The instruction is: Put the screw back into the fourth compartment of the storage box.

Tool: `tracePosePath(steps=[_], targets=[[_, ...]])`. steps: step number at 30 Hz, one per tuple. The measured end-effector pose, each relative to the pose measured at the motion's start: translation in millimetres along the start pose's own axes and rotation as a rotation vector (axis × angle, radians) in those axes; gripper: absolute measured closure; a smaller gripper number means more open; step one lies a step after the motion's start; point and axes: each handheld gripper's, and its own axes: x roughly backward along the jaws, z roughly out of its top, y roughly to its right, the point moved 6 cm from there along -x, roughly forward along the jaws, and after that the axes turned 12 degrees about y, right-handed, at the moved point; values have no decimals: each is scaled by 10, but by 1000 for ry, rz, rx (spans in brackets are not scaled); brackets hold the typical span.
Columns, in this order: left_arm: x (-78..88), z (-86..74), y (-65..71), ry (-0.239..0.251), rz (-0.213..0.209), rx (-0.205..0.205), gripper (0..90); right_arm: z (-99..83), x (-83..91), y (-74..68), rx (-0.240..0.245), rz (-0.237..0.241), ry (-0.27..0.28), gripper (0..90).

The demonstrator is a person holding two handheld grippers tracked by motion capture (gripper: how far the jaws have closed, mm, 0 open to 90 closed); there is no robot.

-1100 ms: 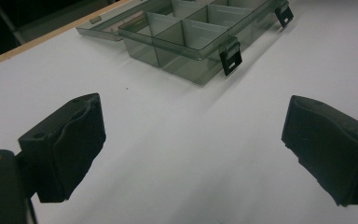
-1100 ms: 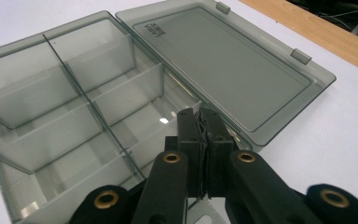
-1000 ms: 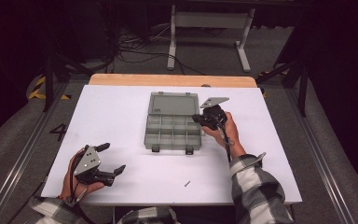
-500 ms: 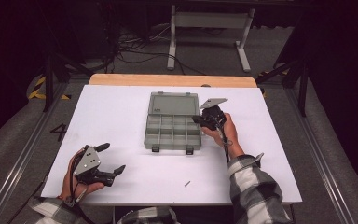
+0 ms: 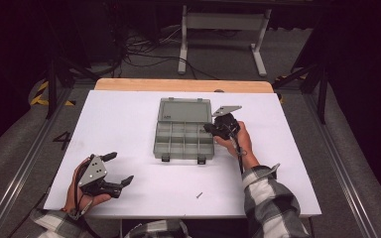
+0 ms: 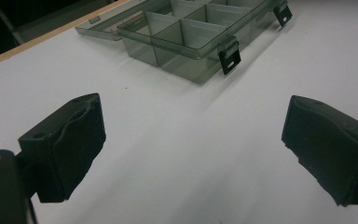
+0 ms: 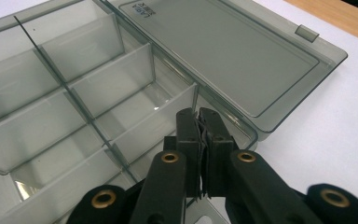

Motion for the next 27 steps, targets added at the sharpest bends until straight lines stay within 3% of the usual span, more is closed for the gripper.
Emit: tracePosePath(steps=[20,27], targets=[[-1,1,4,-5,2,-3,68,117,395,-194,45,35,137,783],[-5,-1,5,-7,3,-2,68,105,509,-278,66,53,156,755]])
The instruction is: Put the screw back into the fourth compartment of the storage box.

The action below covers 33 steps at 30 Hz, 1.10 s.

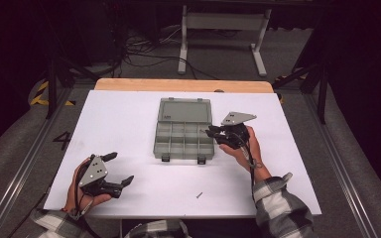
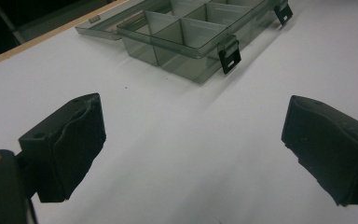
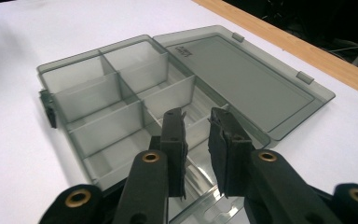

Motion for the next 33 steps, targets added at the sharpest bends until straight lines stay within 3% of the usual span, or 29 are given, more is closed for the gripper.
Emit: tracePosePath(steps=[14,24,33], targets=[[-9,-6,3,-3,-3,-1,68,13,213,-167,48,17,19,578],[-3,-5,0,-5,1,0,68,-13,392,-262,67,36,54,363],[11,7,-3,4,6,-2,68,-104,460,-421,104,78,18,209]])
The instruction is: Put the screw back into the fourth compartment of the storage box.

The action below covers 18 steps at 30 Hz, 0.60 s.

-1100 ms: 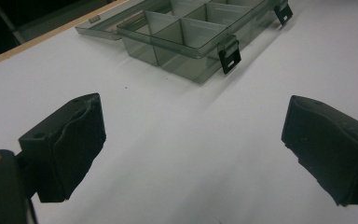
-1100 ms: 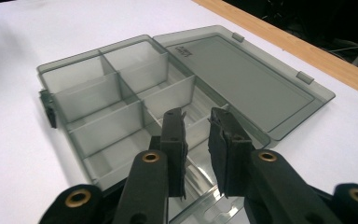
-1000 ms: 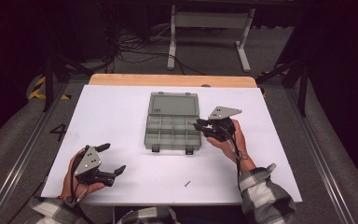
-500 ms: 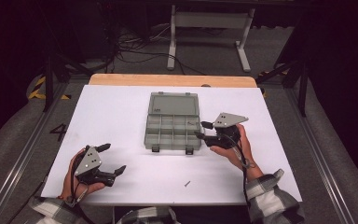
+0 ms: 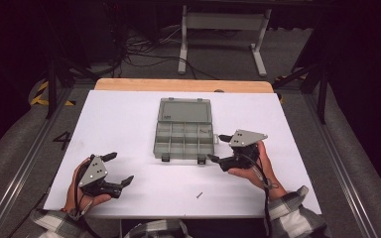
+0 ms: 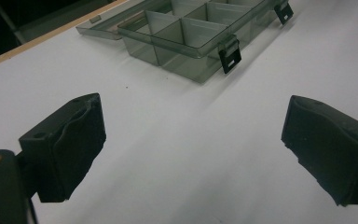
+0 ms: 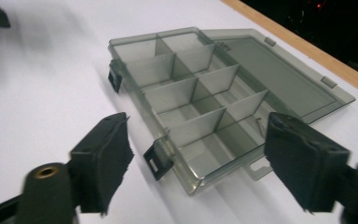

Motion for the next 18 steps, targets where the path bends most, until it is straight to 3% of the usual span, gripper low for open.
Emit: tracePosePath(steps=[12,18], targets=[[10,5,5,-4,0,-6,68,-239,55,-330,41,64,-67,144],[6,5,5,-5,3,-9,68,-364,88,-465,16,112,-85,142]])
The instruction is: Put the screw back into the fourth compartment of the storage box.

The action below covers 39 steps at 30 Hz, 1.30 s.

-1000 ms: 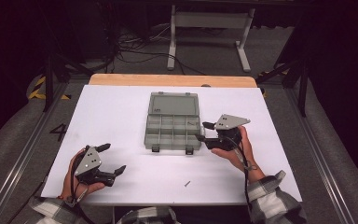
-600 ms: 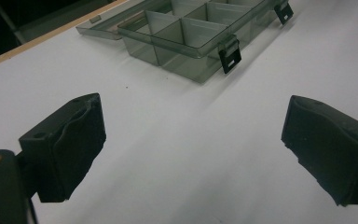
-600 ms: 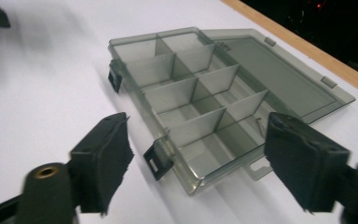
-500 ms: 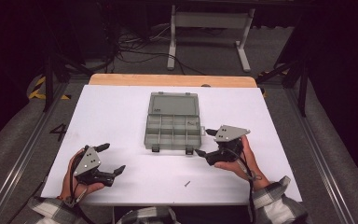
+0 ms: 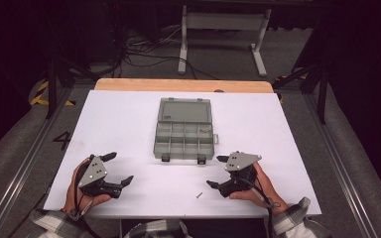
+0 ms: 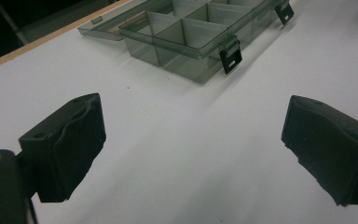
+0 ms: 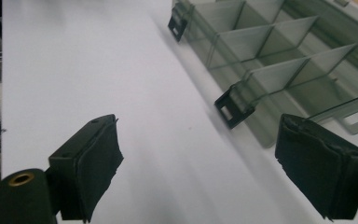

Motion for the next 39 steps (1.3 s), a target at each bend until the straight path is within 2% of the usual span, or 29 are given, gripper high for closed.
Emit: tracePosePath(steps=[8,9,11,13,14,15,18,20,22,25,28,34,35,38,39], targets=[[0,-1,1,-1,1,1,67,-129,-67,-94,-28,54,-28,136],[0,-2,1,-1,1,1,67,-168,-107,-153,-20,89,-49,148],[-1,-1,0,0,1,1,67,-185,-130,-186,-13,104,-62,156],[-1,-2,2,-2,1,1,67,-201,-164,-233,2,127,-73,208],[-2,-2,2,-2,-1,-1,67,-202,-178,-245,11,119,-72,247],[-1,-3,3,-3,1,0,68,-204,-203,-269,9,128,-61,324],[-1,-3,3,-2,0,0,67,-218,-233,-296,14,138,-64,354],[-1,-4,0,-3,-1,-3,68,-236,-266,-353,20,175,-79,386],[-1,-5,0,-7,0,-3,68,-234,-282,-384,21,188,-80,409],[-7,-8,4,-9,0,-2,68,-226,-299,-395,18,195,-78,441],[-11,-9,8,-9,-2,-3,68,-215,-330,-401,8,215,-71,527],[-18,-13,6,-12,-7,-7,68,-172,-391,-449,32,262,-77,656],[-18,-12,7,-12,-7,-8,68,-172,-391,-449,32,262,-77,656],[-16,-13,6,-12,-7,-7,69,-160,-413,-455,17,272,-76,782],[-17,-15,7,-13,-6,-4,69,-160,-413,-455,17,272,-76,782]])
